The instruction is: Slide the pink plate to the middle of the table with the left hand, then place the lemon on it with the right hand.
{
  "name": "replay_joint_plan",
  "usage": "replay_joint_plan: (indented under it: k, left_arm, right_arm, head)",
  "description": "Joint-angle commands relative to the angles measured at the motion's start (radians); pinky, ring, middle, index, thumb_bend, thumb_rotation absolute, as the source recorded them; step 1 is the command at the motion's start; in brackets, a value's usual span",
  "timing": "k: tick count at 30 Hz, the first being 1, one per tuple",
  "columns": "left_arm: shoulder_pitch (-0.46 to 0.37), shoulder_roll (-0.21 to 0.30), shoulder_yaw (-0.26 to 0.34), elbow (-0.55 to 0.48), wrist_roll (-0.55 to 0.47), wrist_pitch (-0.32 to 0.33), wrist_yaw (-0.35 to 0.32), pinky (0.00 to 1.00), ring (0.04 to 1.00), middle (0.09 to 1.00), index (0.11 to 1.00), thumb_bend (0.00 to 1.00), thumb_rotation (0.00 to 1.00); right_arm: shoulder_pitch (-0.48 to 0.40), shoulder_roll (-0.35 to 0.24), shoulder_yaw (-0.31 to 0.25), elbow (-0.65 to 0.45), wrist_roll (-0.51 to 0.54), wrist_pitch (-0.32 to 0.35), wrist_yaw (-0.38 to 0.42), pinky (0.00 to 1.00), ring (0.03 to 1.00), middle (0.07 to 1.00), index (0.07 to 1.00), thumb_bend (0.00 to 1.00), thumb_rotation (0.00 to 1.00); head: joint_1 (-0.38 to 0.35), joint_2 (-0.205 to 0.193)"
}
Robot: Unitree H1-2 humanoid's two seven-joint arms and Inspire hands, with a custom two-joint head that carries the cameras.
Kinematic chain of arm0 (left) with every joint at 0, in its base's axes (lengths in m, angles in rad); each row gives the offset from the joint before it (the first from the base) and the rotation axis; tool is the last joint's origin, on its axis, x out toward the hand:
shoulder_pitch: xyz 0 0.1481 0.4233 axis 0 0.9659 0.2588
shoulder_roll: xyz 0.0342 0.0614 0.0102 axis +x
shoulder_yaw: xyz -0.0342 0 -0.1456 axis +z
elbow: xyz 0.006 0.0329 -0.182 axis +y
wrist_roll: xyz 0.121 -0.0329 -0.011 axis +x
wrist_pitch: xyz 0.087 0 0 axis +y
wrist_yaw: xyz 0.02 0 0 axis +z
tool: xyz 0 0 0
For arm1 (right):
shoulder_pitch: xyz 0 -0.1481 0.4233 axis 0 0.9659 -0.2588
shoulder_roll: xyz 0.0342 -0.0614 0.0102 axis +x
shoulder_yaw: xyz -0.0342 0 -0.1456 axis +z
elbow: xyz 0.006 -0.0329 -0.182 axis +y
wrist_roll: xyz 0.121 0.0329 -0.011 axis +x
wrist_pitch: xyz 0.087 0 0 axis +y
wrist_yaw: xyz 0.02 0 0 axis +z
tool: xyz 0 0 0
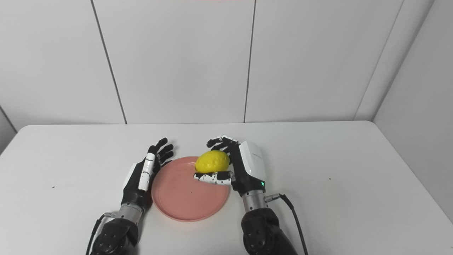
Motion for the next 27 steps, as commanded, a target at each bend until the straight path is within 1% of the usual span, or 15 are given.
replay_joint_plan:
  k: [1,3,6,7,8,9,11,15,18,20,21,23,24,26,27]
  left_arm:
    - [-0.014,-0.022,-0.013,0.011,0.016,-0.026,0.008,0.86,0.901,0.894,0.889,0.67,1.0]
    - [-0.015,-0.023,-0.015,0.013,0.021,-0.029,0.012,0.86,0.902,0.902,0.892,0.67,1.0]
    - [-0.017,-0.024,-0.017,0.017,0.029,-0.037,0.018,0.86,0.901,0.911,0.894,0.67,1.0]
    - [-0.018,-0.025,-0.018,0.019,0.032,-0.04,0.021,0.86,0.901,0.911,0.894,0.67,1.0]
    - [-0.019,-0.025,-0.019,0.02,0.032,-0.043,0.022,0.85,0.898,0.913,0.894,0.67,1.0]
    - [-0.019,-0.026,-0.019,0.02,0.03,-0.044,0.023,0.85,0.896,0.912,0.895,0.66,1.0]
    - [-0.019,-0.028,-0.019,0.019,0.027,-0.045,0.024,0.85,0.894,0.905,0.895,0.66,1.0]
    - [-0.02,-0.029,-0.017,0.026,0.023,-0.058,0.02,0.85,0.893,0.9,0.895,0.64,1.0]
    - [-0.02,-0.032,-0.013,0.026,0.016,-0.059,0.018,0.85,0.889,0.891,0.893,0.64,1.0]
    - [-0.019,-0.029,-0.013,0.024,0.011,-0.059,0.011,0.86,0.892,0.894,0.897,0.64,1.0]
    - [-0.019,-0.028,-0.013,0.023,0.009,-0.057,0.008,0.86,0.894,0.897,0.9,0.64,1.0]
    - [-0.019,-0.027,-0.012,0.021,0.006,-0.055,0.007,0.86,0.892,0.898,0.902,0.64,1.0]
    - [-0.019,-0.028,-0.011,0.021,0.005,-0.054,0.008,0.86,0.892,0.898,0.902,0.64,1.0]
    - [-0.018,-0.028,-0.01,0.019,0.004,-0.052,0.009,0.86,0.889,0.896,0.901,0.64,1.0]
    - [-0.018,-0.027,-0.011,0.017,0.005,-0.05,0.009,0.87,0.89,0.897,0.902,0.64,1.0]
  right_arm:
    - [-0.059,0.008,0.006,-0.009,-0.011,-0.066,-0.004,0.32,0.412,0.485,0.557,0.49,0.0]
    - [-0.066,0.01,0.012,0.004,-0.01,-0.074,0.002,0.34,0.426,0.514,0.504,0.5,0.0]
    - [-0.078,0.011,0.019,0.03,-0.015,-0.085,0.003,0.23,0.414,0.496,0.489,0.52,0.0]
    - [-0.08,0.012,0.023,0.036,-0.019,-0.078,0.009,0.23,0.414,0.495,0.489,0.52,0.0]
    - [-0.083,0.013,0.029,0.043,-0.025,-0.072,0.014,0.19,0.293,0.48,0.489,0.52,0.0]
    - [-0.085,0.014,0.034,0.048,-0.03,-0.063,0.021,0.19,0.269,0.476,0.489,0.53,0.0]
    - [-0.088,0.015,0.039,0.056,-0.036,-0.052,0.031,0.2,0.259,0.473,0.489,0.53,0.0]
    - [-0.091,0.023,0.048,0.092,-0.027,-0.069,0.042,0.22,0.274,0.473,0.49,0.53,0.0]
    - [-0.099,0.021,0.063,0.136,-0.039,-0.11,0.018,0.26,0.326,0.476,0.489,0.53,0.0]
    - [-0.103,0.023,0.068,0.166,-0.036,-0.14,0.004,0.27,0.349,0.463,0.54,0.51,0.0]
    - [-0.104,0.023,0.071,0.179,-0.04,-0.151,-0.004,0.27,0.351,0.459,0.546,0.51,0.0]
    - [-0.104,0.023,0.072,0.196,-0.046,-0.167,-0.011,0.26,0.392,0.503,0.497,0.51,0.0]
    - [-0.102,0.023,0.071,0.202,-0.045,-0.172,-0.012,0.26,0.393,0.505,0.496,0.51,0.0]
    - [-0.1,0.022,0.072,0.211,-0.05,-0.173,-0.011,0.28,0.369,0.476,0.539,0.51,0.0]
    - [-0.099,0.021,0.074,0.216,-0.054,-0.171,-0.01,0.31,0.375,0.474,0.546,0.51,0.0]
  head:
    - [0.01,-0.002]
    - [0.018,-0.003]
    - [0.027,-0.003]
    - [0.033,-0.004]
    - [0.036,-0.005]
    - [0.04,-0.006]
    - [0.04,-0.006]
    - [0.043,-0.007]
    - [0.043,-0.007]
    - [0.04,-0.009]
    - [0.04,-0.009]
    - [0.04,-0.009]
    - [0.04,-0.009]
    - [0.04,-0.009]
    - [0.038,-0.007]
